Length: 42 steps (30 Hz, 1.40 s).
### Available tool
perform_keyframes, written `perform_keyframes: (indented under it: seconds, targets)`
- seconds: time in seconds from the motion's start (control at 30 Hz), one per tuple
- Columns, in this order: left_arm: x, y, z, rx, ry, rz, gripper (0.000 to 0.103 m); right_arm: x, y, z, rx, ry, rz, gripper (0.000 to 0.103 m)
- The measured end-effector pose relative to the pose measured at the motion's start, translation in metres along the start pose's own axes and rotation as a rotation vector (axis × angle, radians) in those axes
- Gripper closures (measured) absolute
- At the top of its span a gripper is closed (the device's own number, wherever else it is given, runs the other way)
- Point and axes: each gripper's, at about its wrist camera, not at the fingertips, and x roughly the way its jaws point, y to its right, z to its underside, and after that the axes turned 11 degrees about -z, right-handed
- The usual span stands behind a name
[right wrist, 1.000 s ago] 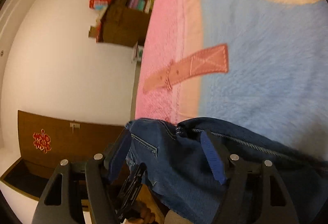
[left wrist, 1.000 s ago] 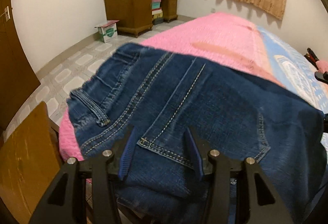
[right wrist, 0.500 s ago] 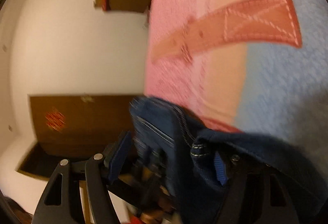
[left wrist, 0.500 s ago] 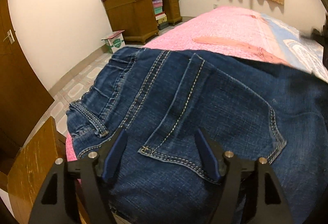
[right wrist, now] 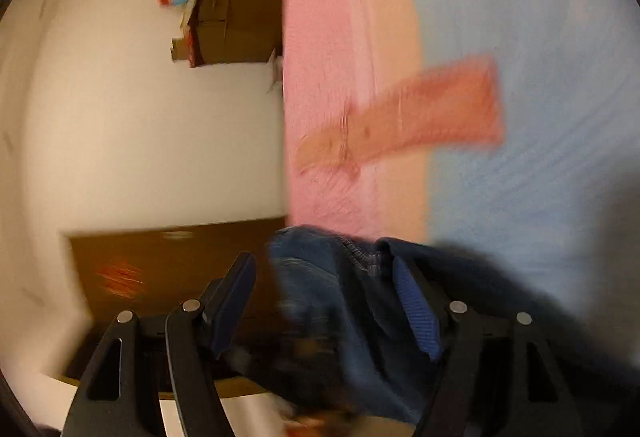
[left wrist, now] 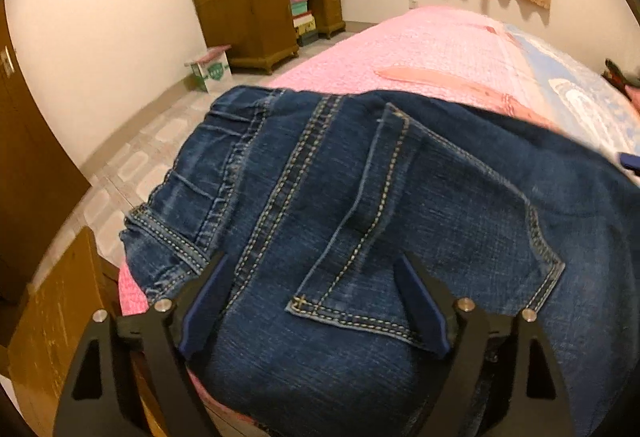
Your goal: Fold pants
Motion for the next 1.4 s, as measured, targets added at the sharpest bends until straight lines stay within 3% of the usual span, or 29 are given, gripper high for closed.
perform_keyframes:
  seconds: [0.1, 0.2, 0.33, 0.43, 0.6, 0.77, 1.13, 1.27, 1.33, 1.4]
  targets:
    - [-0.011, -0.001, -0.001, -0.017, -0.006, 0.000, 0.018, -0.072, -0.062, 0.024, -0.304, 0.248, 0.442, 0.031]
    - [-0.029, 0.004, 0.000, -0.005, 0.022, 0.012, 0.018, -0.119, -0.095, 0.067, -0.419, 0.467, 0.707, 0.031]
    - [-0.066, 0.016, 0.003, 0.042, 0.083, 0.041, 0.018, -0.170, -0.113, 0.134, -0.495, 0.669, 0.945, 0.031]
    - [-0.089, 0.024, 0.004, 0.071, 0.117, 0.059, 0.018, -0.185, -0.110, 0.166, -0.494, 0.722, 1.032, 0.031]
    - [-0.123, 0.041, 0.009, 0.127, 0.164, 0.088, 0.018, -0.210, -0.091, 0.224, -0.461, 0.756, 1.077, 0.031]
    - [-0.149, 0.058, 0.015, 0.180, 0.179, 0.124, 0.018, -0.228, -0.073, 0.259, -0.413, 0.776, 1.101, 0.031]
    - [-0.191, 0.100, 0.028, 0.296, 0.214, 0.143, 0.018, -0.270, -0.052, 0.298, -0.361, 0.857, 1.177, 0.031]
    - [-0.201, 0.121, 0.036, 0.337, 0.207, 0.166, 0.018, -0.292, -0.034, 0.305, -0.306, 0.867, 1.116, 0.031]
    - [-0.204, 0.132, 0.041, 0.367, 0.204, 0.178, 0.018, -0.312, -0.015, 0.311, -0.250, 0.870, 1.029, 0.031]
    - [-0.206, 0.140, 0.045, 0.392, 0.212, 0.172, 0.018, -0.345, 0.013, 0.331, -0.159, 0.939, 0.950, 0.032]
